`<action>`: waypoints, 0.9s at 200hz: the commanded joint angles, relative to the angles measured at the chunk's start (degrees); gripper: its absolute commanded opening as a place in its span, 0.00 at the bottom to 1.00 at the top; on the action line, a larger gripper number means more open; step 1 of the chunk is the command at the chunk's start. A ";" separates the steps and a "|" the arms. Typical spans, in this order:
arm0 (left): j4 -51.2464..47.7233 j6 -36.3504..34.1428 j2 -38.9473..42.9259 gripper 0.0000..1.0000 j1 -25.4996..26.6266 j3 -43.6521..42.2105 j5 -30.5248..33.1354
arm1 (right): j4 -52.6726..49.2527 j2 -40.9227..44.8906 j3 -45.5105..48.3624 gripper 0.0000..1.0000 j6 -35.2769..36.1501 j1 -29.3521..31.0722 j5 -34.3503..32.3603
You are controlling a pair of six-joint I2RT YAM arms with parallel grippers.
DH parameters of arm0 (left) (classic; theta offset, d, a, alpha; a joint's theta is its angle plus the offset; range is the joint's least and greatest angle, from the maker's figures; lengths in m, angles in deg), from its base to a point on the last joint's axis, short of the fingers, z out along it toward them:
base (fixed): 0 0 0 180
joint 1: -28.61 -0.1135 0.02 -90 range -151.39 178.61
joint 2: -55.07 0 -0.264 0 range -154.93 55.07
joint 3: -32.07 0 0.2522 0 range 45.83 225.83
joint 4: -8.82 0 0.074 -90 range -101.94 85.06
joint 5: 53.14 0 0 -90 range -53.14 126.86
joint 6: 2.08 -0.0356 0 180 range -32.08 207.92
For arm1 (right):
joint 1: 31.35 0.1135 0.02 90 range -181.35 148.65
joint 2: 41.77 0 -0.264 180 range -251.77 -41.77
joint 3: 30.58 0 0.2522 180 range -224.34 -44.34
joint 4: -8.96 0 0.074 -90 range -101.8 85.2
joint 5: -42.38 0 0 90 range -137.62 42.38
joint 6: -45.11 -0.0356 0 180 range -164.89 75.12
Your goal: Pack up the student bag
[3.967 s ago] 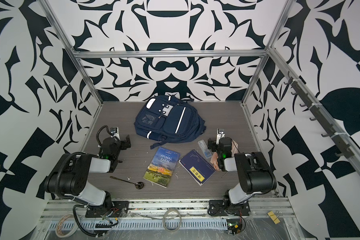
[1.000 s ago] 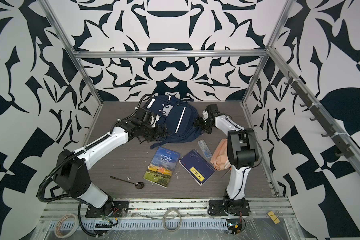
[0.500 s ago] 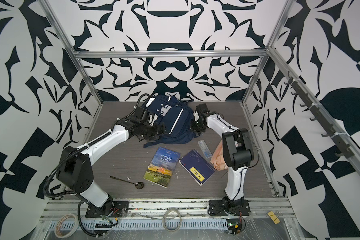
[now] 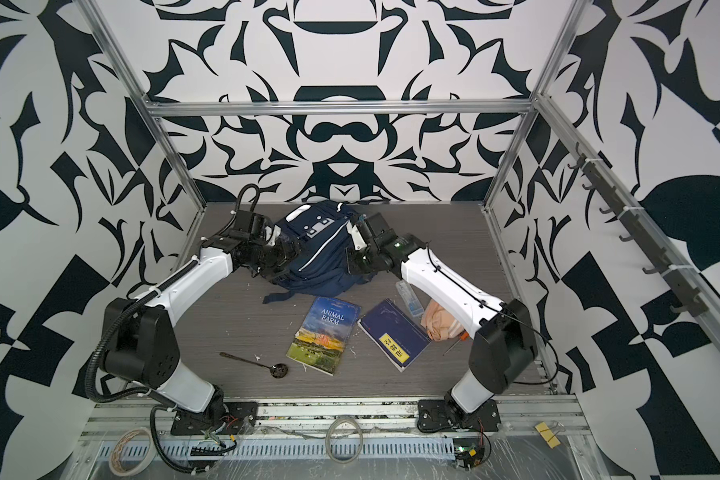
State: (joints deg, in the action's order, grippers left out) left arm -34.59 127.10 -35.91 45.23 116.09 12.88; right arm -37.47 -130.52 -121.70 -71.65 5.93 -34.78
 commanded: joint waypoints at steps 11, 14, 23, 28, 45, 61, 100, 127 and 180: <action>-0.27 -3.14 2.27 0.99 -0.27 -2.43 2.12 | 1.85 7.39 9.48 0.26 -4.25 2.91 2.34; -0.16 -3.02 2.42 0.99 -0.27 -2.81 2.15 | 2.09 7.83 9.90 0.28 -4.48 3.03 2.23; 0.11 -2.98 2.87 0.99 -0.26 -3.91 2.46 | 2.31 9.72 11.77 0.37 -5.11 3.31 1.51; 0.05 -3.05 3.19 0.99 -0.13 -4.35 2.81 | 2.26 10.89 12.22 0.41 -5.12 3.25 1.05; -1.34 -4.28 4.47 0.99 0.70 -5.13 4.98 | 1.34 13.56 12.28 0.70 -5.05 3.24 0.16; -3.90 -6.81 5.62 0.99 2.41 -4.27 9.02 | -1.16 15.28 11.24 0.81 -4.83 3.24 -1.41; -12.21 -17.16 6.50 1.00 15.74 2.24 25.68 | -9.23 17.51 6.22 0.88 -3.42 -2.61 -6.01; -15.53 -15.10 1.94 0.99 22.81 7.63 26.17 | -7.66 14.49 5.04 0.89 -4.09 -16.03 1.43; -23.52 -7.29 -14.22 0.97 31.67 24.58 30.27 | -1.16 2.98 3.36 0.87 -3.62 -26.55 10.11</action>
State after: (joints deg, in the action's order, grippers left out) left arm -50.02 115.91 -43.08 74.01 133.62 39.56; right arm -42.03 -124.90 -116.85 -75.80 -19.34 -30.38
